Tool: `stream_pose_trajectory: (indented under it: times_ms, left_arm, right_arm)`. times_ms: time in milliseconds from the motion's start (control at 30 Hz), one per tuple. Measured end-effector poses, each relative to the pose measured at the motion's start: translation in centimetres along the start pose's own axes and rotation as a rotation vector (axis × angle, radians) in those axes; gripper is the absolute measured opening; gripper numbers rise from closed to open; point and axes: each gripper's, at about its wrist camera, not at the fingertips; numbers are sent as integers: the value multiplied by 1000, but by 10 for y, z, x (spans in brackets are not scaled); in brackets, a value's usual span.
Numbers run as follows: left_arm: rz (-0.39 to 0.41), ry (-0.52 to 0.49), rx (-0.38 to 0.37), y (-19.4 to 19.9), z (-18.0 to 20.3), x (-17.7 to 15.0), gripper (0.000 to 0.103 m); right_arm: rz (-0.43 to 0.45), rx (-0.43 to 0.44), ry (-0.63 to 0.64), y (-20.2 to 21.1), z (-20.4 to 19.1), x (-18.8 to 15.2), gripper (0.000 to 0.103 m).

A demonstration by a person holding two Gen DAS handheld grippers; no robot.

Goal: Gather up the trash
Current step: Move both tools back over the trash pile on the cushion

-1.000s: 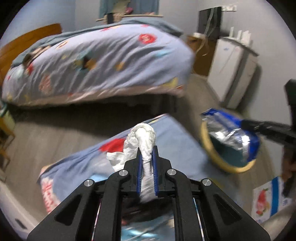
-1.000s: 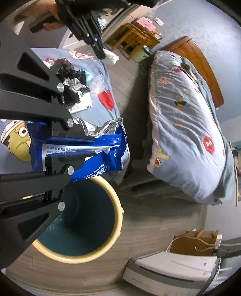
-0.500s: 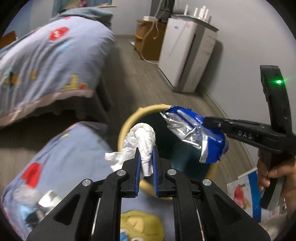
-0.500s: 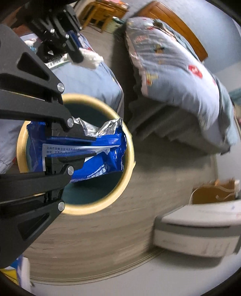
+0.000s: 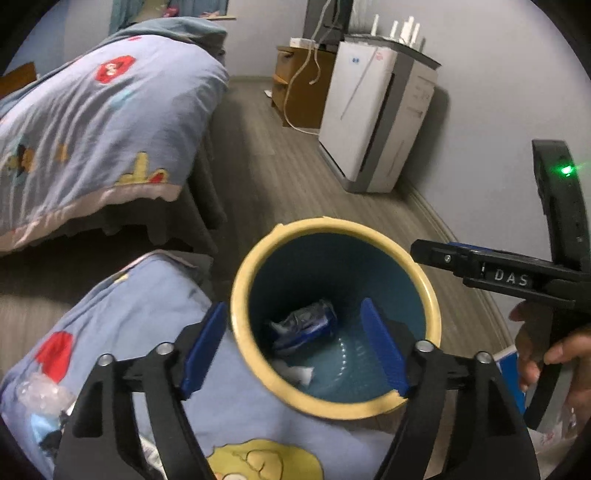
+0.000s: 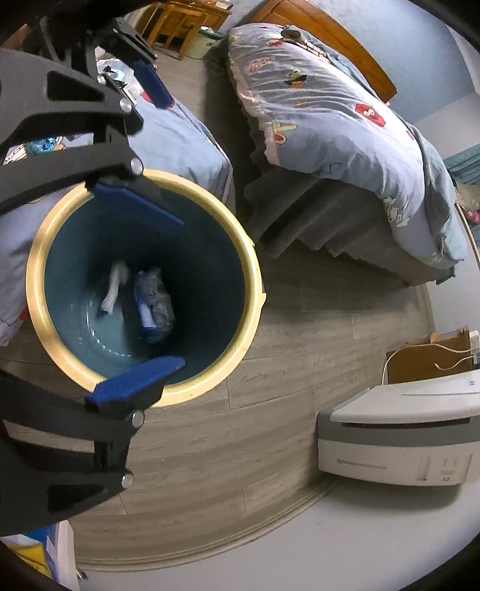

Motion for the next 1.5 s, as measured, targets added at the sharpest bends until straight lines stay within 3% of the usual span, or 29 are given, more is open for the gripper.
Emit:
stream_pose_trajectory:
  times_ms: [200,400,600,867,1100,1500]
  left_arm:
    - [32,36,59,47,-22,-11,90]
    - [66,66,164,112,-51,-32,93]
    - [104,102,291,177,-88,-64,95]
    - [145,242,411,242,-139,-117,97]
    - [136,312,459,257,-178,-156,97]
    - [6,350,444,225,-220,-199,97]
  right_arm:
    - [25,31,30,9,-19,1,96]
    - [42,65,88,19,-54,-1,97]
    - [56,117,199,34,-115,-17,97]
    - [31,161,310,42,-187,-50,97]
    - [-13,158,380,30,-236,-79,97]
    - [-115,88,503,-22,-283,-121,97]
Point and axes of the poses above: each gripper's, at about its wrist camera, not at the fingertips, and y roughly against the way its jaws point, z to its right, x to its top, and after that the axes turned 4 degrees about -y, right-handed
